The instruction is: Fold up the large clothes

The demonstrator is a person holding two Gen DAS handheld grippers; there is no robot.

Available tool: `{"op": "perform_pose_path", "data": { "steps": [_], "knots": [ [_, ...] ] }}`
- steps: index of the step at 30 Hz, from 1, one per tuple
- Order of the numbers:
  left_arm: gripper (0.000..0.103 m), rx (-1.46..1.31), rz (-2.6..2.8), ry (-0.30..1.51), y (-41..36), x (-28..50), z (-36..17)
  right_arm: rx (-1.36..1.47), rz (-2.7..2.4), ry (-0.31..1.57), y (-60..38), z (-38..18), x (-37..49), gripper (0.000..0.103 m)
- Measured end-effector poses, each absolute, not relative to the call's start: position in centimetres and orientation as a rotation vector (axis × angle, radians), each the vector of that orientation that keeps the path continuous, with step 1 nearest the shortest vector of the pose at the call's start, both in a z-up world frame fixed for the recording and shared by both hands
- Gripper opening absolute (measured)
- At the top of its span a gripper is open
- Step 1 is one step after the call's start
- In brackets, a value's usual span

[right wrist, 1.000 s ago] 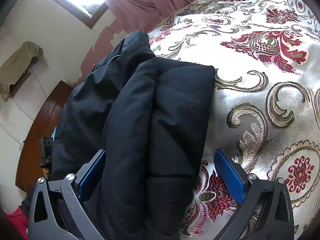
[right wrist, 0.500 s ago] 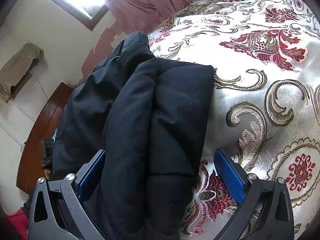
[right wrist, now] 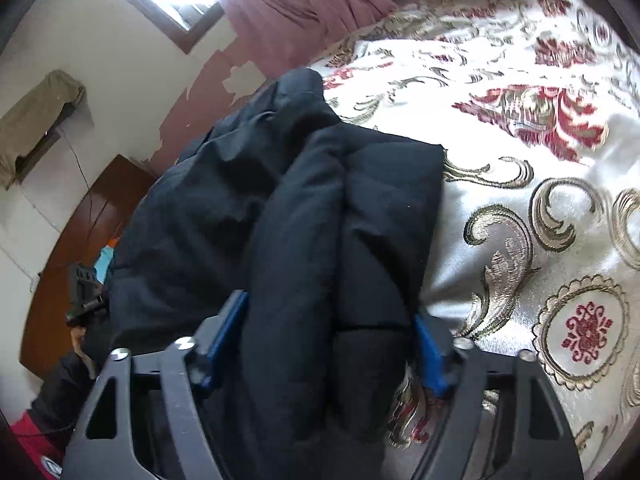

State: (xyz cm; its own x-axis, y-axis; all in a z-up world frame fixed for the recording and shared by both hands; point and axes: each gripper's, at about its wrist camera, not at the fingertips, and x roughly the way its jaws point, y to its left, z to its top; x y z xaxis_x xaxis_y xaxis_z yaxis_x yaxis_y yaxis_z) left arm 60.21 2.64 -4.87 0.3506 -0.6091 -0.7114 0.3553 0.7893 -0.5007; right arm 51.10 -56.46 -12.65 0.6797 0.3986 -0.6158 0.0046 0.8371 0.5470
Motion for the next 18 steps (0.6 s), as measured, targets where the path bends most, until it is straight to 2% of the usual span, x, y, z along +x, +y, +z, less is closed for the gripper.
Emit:
{"op": "perform_pose_path", "data": {
  "steps": [1, 7, 10, 18],
  "knots": [
    [0.028, -0.274, -0.630, 1.040, 2.5, 60.1, -4.7, 0.549, 0.248, 0.793, -56.3, -12.3, 50.9, 0.050],
    [0.022, -0.252, -0.597, 1.022, 1.5, 58.4, -3.2, 0.525, 0.239, 0.768, -55.2, -10.5, 49.6, 0.030],
    [0.020, -0.235, -0.602, 1.008, 1.3, 57.4, -2.1, 0.529, 0.244, 0.729, -54.9, -9.2, 48.7, 0.025],
    [0.018, -0.266, -0.609, 0.990, 2.9, 54.6, 0.9, 0.443, 0.311, 0.669, -51.5, -4.1, 46.1, 0.022]
  ]
}}
